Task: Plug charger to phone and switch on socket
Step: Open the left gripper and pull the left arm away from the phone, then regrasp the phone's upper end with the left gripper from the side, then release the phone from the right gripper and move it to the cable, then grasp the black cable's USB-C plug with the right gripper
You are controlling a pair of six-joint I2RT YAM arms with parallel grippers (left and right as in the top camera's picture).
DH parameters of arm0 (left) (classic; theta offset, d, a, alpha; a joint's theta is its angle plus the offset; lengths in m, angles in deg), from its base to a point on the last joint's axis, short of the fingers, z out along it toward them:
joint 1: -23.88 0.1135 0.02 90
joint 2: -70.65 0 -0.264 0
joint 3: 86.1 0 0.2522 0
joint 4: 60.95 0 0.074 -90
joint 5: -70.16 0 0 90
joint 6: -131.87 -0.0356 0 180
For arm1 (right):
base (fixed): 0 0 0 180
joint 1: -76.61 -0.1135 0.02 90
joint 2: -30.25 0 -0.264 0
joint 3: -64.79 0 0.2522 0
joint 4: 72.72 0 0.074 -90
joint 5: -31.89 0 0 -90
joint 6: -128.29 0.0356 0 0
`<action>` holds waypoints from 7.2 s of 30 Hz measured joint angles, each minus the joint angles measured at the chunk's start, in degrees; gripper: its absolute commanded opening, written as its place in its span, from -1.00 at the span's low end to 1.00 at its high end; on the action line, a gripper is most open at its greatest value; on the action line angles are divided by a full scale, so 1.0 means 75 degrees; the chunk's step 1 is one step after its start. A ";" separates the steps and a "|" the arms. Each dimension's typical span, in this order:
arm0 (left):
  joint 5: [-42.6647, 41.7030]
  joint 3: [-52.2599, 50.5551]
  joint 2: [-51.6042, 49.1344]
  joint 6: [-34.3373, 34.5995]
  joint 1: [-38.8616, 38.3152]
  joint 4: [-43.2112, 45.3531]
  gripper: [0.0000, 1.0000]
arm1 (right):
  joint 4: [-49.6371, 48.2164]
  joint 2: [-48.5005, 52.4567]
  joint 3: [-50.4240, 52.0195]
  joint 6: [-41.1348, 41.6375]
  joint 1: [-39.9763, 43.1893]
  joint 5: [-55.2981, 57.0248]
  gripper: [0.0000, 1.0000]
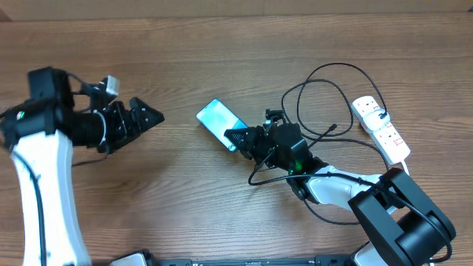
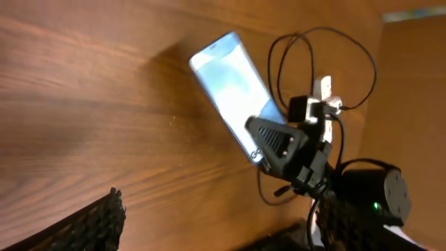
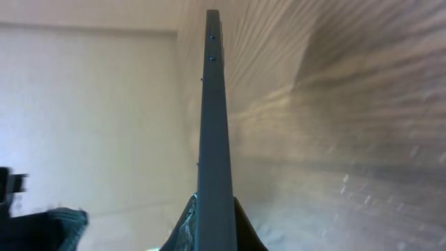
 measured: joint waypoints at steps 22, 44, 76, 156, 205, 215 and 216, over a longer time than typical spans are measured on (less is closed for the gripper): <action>0.0475 -0.0047 0.0256 0.2553 -0.0615 -0.0210 1.00 | -0.0003 0.0000 0.0000 0.1230 0.0000 -0.1105 -0.92; 0.0816 -0.2381 0.0213 0.7857 -0.2162 0.1568 0.93 | -0.1309 -0.0003 -0.0015 0.5345 -0.0085 -0.1842 -0.92; 0.1416 -0.2474 0.0216 0.9171 -0.3054 0.3739 -0.74 | -0.2343 -0.0009 -0.0047 0.5348 -0.0350 -0.1976 -0.92; -0.2573 -0.2498 -0.3060 0.4878 -0.3261 0.5995 -0.92 | 1.1672 0.1093 -0.4570 -0.2547 0.3383 0.4386 -0.27; -0.2614 -0.2498 -0.3060 0.4855 -0.3261 0.6027 -0.92 | 1.2217 0.1929 -0.5187 -0.3316 0.3346 0.3888 -0.49; -0.2611 -0.2498 -0.3060 0.4855 -0.3261 0.6027 -0.92 | 1.2179 0.1941 -0.5187 -0.3340 0.3308 0.3450 -0.57; -0.2611 -0.2495 -0.3060 0.4855 -0.3261 0.6027 -0.92 | 1.2222 0.1941 -0.5187 -0.3340 0.3258 0.3398 -0.59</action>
